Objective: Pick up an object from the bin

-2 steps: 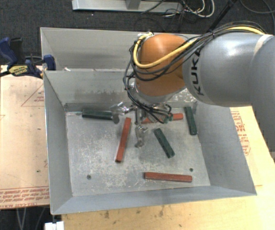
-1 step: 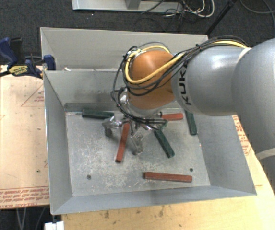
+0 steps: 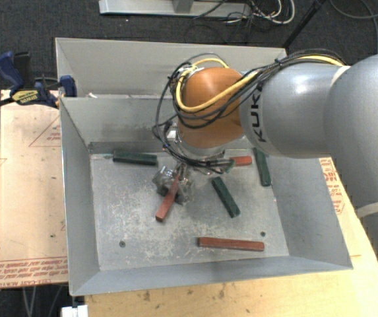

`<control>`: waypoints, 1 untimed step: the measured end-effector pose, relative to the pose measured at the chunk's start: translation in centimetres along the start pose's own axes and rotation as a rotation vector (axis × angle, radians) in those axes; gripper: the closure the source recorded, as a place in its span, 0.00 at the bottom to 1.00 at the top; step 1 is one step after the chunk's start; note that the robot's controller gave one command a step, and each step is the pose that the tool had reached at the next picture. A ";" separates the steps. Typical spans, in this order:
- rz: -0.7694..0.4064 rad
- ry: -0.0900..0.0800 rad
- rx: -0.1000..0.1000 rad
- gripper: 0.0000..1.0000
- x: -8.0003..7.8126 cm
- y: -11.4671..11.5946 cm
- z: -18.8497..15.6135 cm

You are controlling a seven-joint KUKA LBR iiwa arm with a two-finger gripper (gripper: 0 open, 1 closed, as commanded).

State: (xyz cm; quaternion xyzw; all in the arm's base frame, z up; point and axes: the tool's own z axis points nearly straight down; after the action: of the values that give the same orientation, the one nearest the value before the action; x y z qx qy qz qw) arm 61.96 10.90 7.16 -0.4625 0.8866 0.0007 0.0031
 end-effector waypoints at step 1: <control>0.000 0.000 0.000 1.00 0.0 0.0 0.0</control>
Offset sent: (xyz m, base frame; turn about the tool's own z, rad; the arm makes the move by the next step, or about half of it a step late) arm -0.0001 0.0000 0.0280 0.0000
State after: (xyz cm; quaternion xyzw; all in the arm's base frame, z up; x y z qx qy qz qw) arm 61.96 10.90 7.16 -0.4624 0.8866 0.0007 0.0030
